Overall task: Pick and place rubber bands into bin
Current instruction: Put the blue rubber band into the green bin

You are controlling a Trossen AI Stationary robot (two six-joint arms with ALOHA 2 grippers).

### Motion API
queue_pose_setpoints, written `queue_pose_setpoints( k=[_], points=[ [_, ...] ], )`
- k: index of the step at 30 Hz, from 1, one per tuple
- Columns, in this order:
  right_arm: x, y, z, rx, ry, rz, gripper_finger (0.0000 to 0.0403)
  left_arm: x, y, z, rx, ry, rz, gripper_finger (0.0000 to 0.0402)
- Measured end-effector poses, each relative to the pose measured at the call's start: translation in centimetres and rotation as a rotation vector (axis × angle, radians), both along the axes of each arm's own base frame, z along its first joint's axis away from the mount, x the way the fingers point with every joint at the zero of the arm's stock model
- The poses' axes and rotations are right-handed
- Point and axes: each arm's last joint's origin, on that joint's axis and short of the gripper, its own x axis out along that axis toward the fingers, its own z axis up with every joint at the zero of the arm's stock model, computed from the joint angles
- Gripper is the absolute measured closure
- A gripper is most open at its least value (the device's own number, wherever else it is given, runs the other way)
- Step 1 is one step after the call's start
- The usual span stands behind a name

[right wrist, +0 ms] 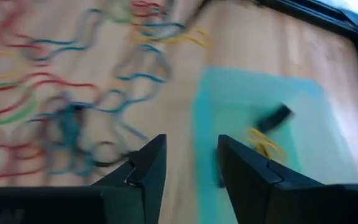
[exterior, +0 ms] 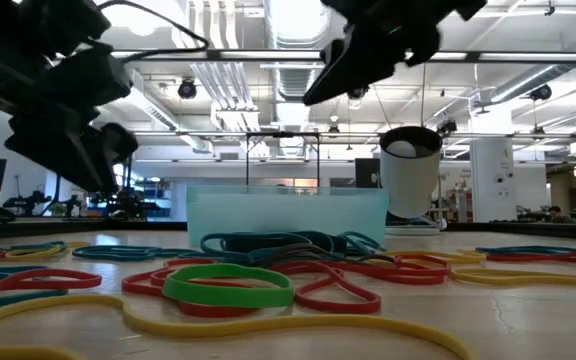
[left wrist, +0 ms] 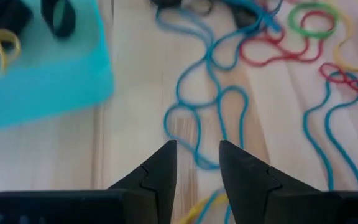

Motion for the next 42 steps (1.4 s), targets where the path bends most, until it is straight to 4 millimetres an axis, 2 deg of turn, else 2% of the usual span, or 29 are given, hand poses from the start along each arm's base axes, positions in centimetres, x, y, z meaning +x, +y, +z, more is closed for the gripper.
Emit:
queue_pose_setpoints(
  k=[9, 15, 21, 28, 35, 42],
  points=[
    [-0.9, 5.0, 0.0, 0.018, 0.0, 0.13, 0.0282, -0.5, 0.2, -0.2, 0.006, 0.056, 0.053, 0.0297],
    [-1.8, 7.7, -0.1, 0.043, 0.006, 0.189, 0.0289, 0.4, 0.0, -0.1, -0.014, -0.009, 0.044, 0.0297],
    [-2.5, 9.5, -0.2, 0.052, 0.011, 0.231, 0.0296, 1.4, -0.4, -1.9, -0.038, 0.069, 0.009, 0.0297],
    [-2.9, 10.3, -0.3, 0.051, 0.013, 0.255, 0.0306, 2.7, -0.7, -3.5, -0.066, 0.16, 0.04, 0.0297],
    [-3.0, 10.2, -0.6, 0.055, 0.023, 0.248, 0.0316, 4.4, -1.1, -3.8, -0.069, 0.175, 0.036, 0.0297],
    [-3.3, 10.1, -1.6, 0.063, 0.041, 0.236, 0.0324, 5.0, -1.2, -4.2, -0.067, 0.198, 0.034, 0.0297]
  ],
)
